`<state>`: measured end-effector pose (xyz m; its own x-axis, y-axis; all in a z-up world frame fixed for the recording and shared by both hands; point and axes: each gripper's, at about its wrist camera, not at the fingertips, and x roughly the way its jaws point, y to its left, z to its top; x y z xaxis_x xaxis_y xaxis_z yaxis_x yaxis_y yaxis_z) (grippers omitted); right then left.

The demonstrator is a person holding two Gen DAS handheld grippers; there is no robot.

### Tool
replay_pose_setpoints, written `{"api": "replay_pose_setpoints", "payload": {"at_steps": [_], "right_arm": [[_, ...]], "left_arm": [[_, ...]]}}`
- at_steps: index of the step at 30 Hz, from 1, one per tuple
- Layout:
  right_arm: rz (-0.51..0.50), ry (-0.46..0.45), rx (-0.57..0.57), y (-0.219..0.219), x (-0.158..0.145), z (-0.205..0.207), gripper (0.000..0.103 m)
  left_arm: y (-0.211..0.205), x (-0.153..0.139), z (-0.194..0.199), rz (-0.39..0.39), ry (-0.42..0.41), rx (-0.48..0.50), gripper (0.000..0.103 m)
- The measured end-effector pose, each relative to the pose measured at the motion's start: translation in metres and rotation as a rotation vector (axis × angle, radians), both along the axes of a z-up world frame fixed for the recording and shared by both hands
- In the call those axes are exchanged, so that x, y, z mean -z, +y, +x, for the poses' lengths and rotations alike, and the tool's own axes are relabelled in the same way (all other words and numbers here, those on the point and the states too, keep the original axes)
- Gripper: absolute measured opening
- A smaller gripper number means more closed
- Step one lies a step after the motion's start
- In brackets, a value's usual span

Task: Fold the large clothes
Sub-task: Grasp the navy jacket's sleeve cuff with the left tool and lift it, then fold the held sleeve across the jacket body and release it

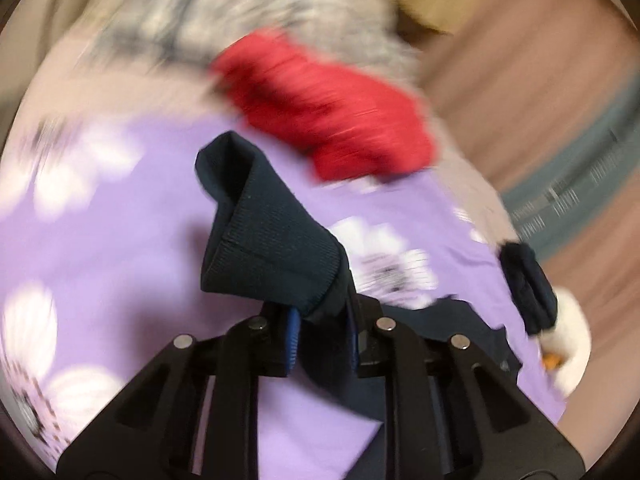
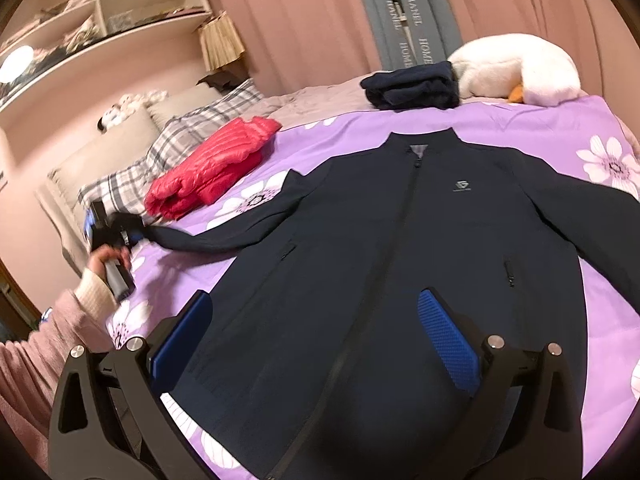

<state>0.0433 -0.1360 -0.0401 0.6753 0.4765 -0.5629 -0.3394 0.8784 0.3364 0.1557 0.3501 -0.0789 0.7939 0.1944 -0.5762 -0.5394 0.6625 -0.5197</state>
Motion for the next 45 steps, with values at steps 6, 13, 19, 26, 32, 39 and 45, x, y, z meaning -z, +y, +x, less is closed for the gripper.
{"api": "replay_pose_setpoints", "payload": {"at_steps": [6, 13, 19, 26, 32, 39, 45], "right_arm": [[0.026, 0.003, 0.049, -0.026, 0.009, 0.004, 0.102], [0.052, 0.022, 0.144, -0.064, 0.018, 0.008, 0.102], [0.049, 0.064, 0.219, -0.095, 0.028, 0.011, 0.102], [0.055, 0.117, 0.231, -0.109, 0.038, 0.042, 0.102], [0.086, 0.169, 0.213, -0.109, 0.051, 0.108, 0.102], [-0.059, 0.297, 0.39, -0.113, 0.09, 0.213, 0.102], [-0.075, 0.34, 0.397, -0.115, 0.109, 0.248, 0.046]], "left_arm": [[-0.132, -0.107, 0.077, 0.325, -0.074, 0.346, 0.018], [-0.361, -0.106, 0.142, 0.569, -0.027, 0.866, 0.019], [-0.48, -0.026, 0.173, 0.574, 0.125, 1.031, 0.026], [-0.429, 0.009, 0.156, 0.328, 0.099, 1.03, 0.067], [-0.279, 0.039, 0.15, 0.152, 0.151, 0.765, 0.067], [-0.189, 0.104, 0.158, -0.141, 0.208, 0.616, 0.066], [-0.187, 0.122, 0.181, -0.222, 0.164, 0.559, 0.056]]}}
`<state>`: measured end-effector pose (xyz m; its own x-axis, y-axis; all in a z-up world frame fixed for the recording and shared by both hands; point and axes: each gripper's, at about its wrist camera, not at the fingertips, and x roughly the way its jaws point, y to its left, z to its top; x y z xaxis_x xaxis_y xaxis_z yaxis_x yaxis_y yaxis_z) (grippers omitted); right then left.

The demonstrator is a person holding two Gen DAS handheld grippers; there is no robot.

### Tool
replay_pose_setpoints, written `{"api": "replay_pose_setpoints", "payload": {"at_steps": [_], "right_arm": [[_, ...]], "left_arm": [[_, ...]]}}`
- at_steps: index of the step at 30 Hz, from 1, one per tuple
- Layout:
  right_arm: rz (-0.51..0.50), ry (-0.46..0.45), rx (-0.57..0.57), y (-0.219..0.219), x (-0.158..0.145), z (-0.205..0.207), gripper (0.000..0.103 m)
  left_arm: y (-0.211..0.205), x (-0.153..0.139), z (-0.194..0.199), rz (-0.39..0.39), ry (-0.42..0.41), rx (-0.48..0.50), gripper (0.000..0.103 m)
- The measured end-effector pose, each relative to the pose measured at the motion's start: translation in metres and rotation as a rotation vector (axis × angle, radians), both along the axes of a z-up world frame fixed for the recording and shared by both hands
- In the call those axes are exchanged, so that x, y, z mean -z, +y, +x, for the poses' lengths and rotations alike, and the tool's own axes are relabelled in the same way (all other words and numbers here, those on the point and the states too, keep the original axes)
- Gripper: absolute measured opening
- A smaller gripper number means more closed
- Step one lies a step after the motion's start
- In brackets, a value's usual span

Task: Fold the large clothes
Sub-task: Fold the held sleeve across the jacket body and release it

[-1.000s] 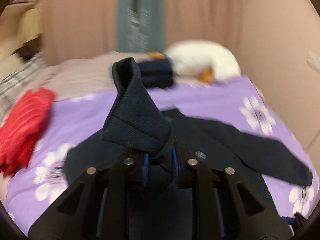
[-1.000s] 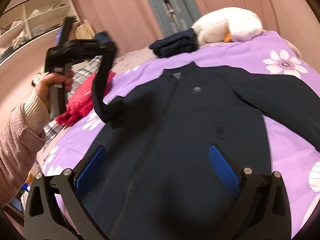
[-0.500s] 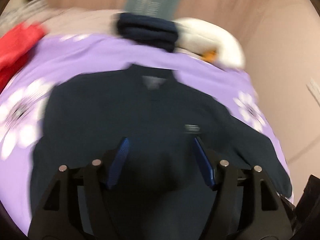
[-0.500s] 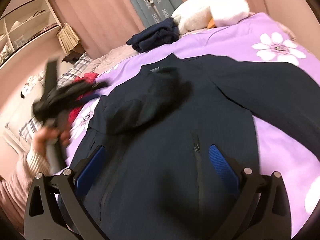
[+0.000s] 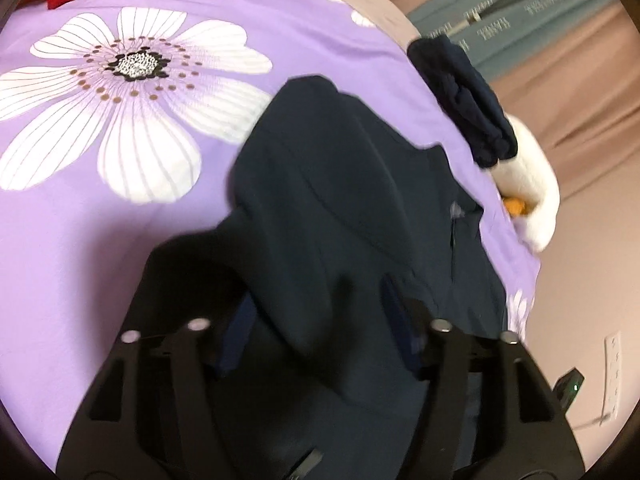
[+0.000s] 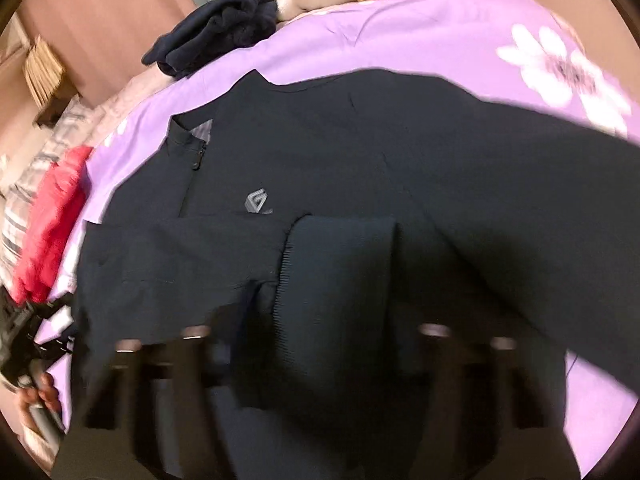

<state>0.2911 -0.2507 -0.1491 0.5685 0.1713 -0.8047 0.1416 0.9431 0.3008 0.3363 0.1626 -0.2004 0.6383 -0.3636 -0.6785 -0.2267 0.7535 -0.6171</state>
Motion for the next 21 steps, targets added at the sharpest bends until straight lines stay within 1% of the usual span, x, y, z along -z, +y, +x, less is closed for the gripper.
{"api": "replay_pose_setpoints", "payload": {"at_steps": [1, 2, 4, 5, 6, 8, 9, 10, 11, 12, 13, 15, 16, 18, 20, 21], "right_arm": [[-0.001, -0.024, -0.018, 0.001, -0.006, 0.004, 0.034], [-0.01, -0.047, -0.029, 0.001, -0.014, 0.008, 0.032], [-0.065, -0.108, -0.017, -0.002, -0.032, 0.012, 0.01], [-0.076, -0.135, -0.006, -0.007, -0.04, 0.014, 0.01], [-0.085, -0.14, 0.007, -0.012, -0.041, 0.016, 0.01], [-0.111, -0.096, 0.013, -0.021, -0.034, 0.025, 0.01], [-0.137, -0.032, -0.001, -0.024, -0.023, 0.03, 0.012], [-0.167, -0.003, -0.008, -0.024, -0.017, 0.03, 0.018], [-0.207, -0.004, -0.015, -0.025, -0.017, 0.025, 0.02], [-0.221, -0.025, -0.021, -0.026, -0.021, 0.019, 0.027], [-0.226, -0.058, -0.024, -0.026, -0.028, 0.012, 0.041], [-0.221, -0.144, -0.038, -0.022, -0.045, -0.002, 0.052], [-0.213, -0.184, -0.074, -0.015, -0.052, -0.006, 0.055], [-0.208, -0.219, -0.139, 0.004, -0.061, -0.005, 0.059], [-0.172, -0.224, -0.224, 0.026, -0.058, 0.001, 0.061], [-0.167, -0.209, -0.244, 0.033, -0.055, 0.008, 0.061]], "left_arm": [[0.0, 0.0, 0.004, 0.009, -0.01, -0.019, 0.054], [0.001, -0.001, 0.006, 0.021, -0.013, -0.032, 0.053], [0.003, -0.003, 0.013, 0.065, -0.012, -0.059, 0.053], [0.004, -0.002, 0.016, 0.081, -0.006, -0.061, 0.053], [0.003, 0.0, 0.019, 0.096, 0.007, -0.048, 0.054], [0.004, 0.002, 0.02, 0.132, 0.032, -0.023, 0.054], [0.002, 0.001, 0.019, 0.159, 0.05, -0.003, 0.054], [0.0, -0.003, 0.016, 0.219, 0.071, 0.023, 0.061], [-0.001, -0.009, 0.01, 0.291, 0.077, 0.041, 0.065], [0.0, -0.013, 0.006, 0.331, 0.073, 0.051, 0.065], [0.002, -0.02, -0.001, 0.381, 0.063, 0.057, 0.066], [0.005, -0.033, -0.009, 0.455, 0.03, 0.055, 0.066], [0.002, -0.041, -0.01, 0.489, 0.005, 0.066, 0.066], [-0.015, -0.054, -0.004, 0.542, -0.047, 0.115, 0.066], [-0.034, -0.055, 0.002, 0.559, -0.067, 0.167, 0.066], [-0.048, -0.051, 0.009, 0.572, -0.07, 0.204, 0.066]]}}
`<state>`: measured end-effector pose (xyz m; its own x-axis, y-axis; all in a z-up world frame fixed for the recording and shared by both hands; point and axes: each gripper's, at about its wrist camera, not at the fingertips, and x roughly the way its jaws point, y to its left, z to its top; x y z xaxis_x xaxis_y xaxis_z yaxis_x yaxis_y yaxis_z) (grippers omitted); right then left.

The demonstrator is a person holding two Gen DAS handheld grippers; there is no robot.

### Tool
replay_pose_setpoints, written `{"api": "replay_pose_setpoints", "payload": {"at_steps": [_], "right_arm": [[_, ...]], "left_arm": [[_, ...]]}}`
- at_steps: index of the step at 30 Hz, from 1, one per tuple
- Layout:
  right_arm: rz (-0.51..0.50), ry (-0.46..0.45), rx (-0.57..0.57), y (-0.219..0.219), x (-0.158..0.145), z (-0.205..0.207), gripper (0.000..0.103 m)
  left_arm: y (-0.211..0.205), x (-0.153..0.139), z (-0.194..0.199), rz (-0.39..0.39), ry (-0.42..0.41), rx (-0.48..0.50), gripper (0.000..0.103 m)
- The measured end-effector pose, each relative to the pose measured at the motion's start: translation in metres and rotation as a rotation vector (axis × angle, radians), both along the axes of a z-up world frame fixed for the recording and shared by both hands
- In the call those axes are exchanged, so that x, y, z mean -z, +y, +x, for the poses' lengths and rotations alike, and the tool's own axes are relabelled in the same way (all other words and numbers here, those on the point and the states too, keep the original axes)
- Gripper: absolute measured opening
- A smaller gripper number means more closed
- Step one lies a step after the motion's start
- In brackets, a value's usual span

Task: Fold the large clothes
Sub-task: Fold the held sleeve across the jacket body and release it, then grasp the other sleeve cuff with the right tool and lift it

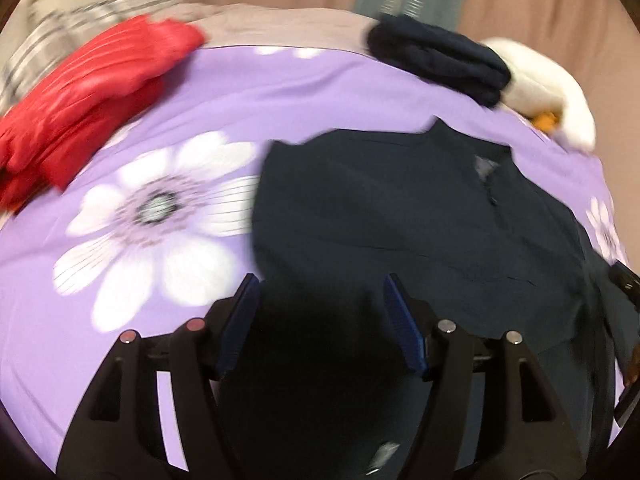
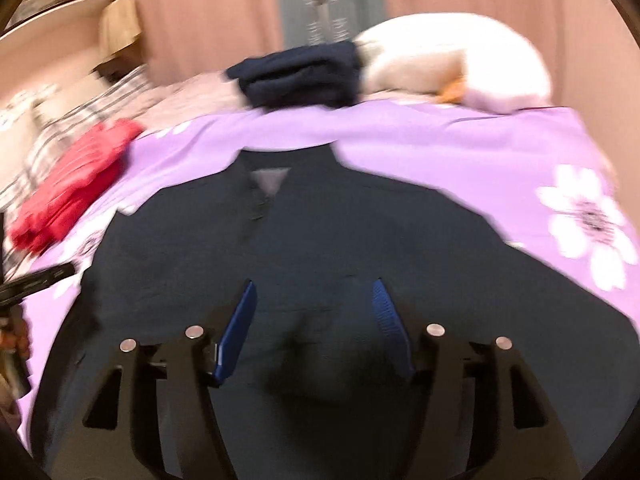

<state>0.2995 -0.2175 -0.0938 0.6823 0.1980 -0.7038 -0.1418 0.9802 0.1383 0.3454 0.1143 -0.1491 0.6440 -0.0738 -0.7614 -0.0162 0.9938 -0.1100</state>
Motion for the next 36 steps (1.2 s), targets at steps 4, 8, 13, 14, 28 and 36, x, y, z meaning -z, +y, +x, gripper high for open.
{"api": "replay_pose_setpoints", "payload": {"at_steps": [4, 8, 13, 14, 28, 36], "right_arm": [[-0.105, 0.113, -0.008, 0.011, 0.04, 0.02, 0.061], [-0.14, 0.163, 0.029, -0.017, 0.068, 0.023, 0.062], [0.012, 0.173, 0.145, -0.057, 0.05, 0.0, 0.072], [0.019, 0.154, 0.162, -0.063, 0.043, -0.012, 0.073], [0.207, 0.13, 0.409, -0.144, 0.017, -0.21, 0.091], [0.245, 0.147, 0.596, -0.197, 0.022, -0.289, 0.098]], "left_arm": [[-0.03, 0.032, 0.014, 0.109, 0.062, 0.036, 0.066], [-0.032, 0.054, 0.017, 0.152, 0.095, 0.044, 0.069], [-0.04, 0.031, -0.013, 0.193, 0.059, 0.06, 0.081], [-0.044, 0.024, -0.021, 0.212, 0.038, 0.065, 0.092], [-0.112, -0.059, -0.168, 0.22, -0.064, 0.134, 0.101], [-0.135, -0.082, -0.229, 0.155, -0.081, 0.13, 0.101]]}}
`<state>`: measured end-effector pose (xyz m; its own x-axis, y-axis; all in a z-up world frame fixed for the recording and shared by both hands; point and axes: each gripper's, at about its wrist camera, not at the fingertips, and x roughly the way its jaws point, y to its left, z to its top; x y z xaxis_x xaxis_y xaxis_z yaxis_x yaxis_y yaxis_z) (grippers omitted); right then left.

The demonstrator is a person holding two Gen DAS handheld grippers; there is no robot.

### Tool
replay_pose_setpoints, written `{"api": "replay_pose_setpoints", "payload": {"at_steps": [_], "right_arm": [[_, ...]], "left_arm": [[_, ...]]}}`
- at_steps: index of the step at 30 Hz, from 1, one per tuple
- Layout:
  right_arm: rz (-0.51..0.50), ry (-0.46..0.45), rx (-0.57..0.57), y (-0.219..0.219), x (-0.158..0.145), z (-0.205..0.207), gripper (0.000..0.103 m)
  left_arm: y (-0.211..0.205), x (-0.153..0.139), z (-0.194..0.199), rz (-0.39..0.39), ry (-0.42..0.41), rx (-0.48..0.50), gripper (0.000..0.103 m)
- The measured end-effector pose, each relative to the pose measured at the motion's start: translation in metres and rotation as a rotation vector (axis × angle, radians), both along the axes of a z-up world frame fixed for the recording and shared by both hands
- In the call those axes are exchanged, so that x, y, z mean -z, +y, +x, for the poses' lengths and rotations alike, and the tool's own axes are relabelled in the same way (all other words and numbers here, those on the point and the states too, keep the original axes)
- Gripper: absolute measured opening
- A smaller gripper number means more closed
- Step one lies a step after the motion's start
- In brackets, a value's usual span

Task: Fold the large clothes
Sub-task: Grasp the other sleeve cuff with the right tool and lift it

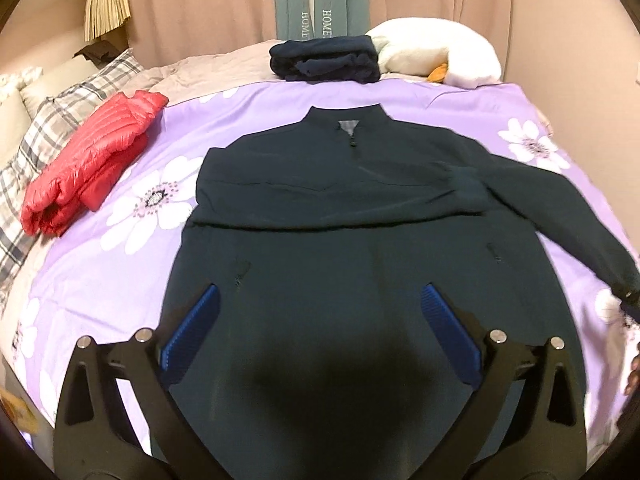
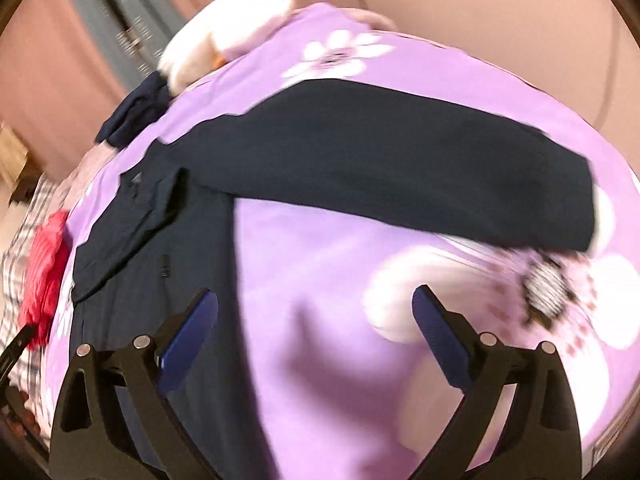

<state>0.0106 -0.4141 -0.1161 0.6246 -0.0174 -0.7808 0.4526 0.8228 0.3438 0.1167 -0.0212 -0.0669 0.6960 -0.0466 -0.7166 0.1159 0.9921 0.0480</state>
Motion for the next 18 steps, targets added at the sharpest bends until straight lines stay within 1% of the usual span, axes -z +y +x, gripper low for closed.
{"api": "replay_pose_setpoints", "payload": {"at_steps": [5, 9, 11, 15, 18], "right_arm": [[0.103, -0.009, 0.109, -0.025, 0.016, -0.029, 0.098], [0.195, -0.024, 0.185, -0.04, 0.032, -0.034, 0.098], [0.203, -0.042, 0.211, -0.045, 0.035, -0.033, 0.098], [0.172, -0.074, 0.253, -0.053, 0.036, -0.024, 0.098], [0.199, -0.119, 0.324, -0.067, 0.037, -0.014, 0.098]], "left_arm": [[-0.009, -0.012, -0.015, -0.018, -0.013, 0.024, 0.101], [-0.018, -0.02, -0.023, -0.007, -0.034, 0.041, 0.101], [-0.02, -0.023, -0.026, 0.0, -0.041, 0.046, 0.101], [-0.025, -0.028, -0.029, 0.015, -0.054, 0.05, 0.101], [-0.028, -0.03, -0.029, 0.026, -0.061, 0.047, 0.101]]}}
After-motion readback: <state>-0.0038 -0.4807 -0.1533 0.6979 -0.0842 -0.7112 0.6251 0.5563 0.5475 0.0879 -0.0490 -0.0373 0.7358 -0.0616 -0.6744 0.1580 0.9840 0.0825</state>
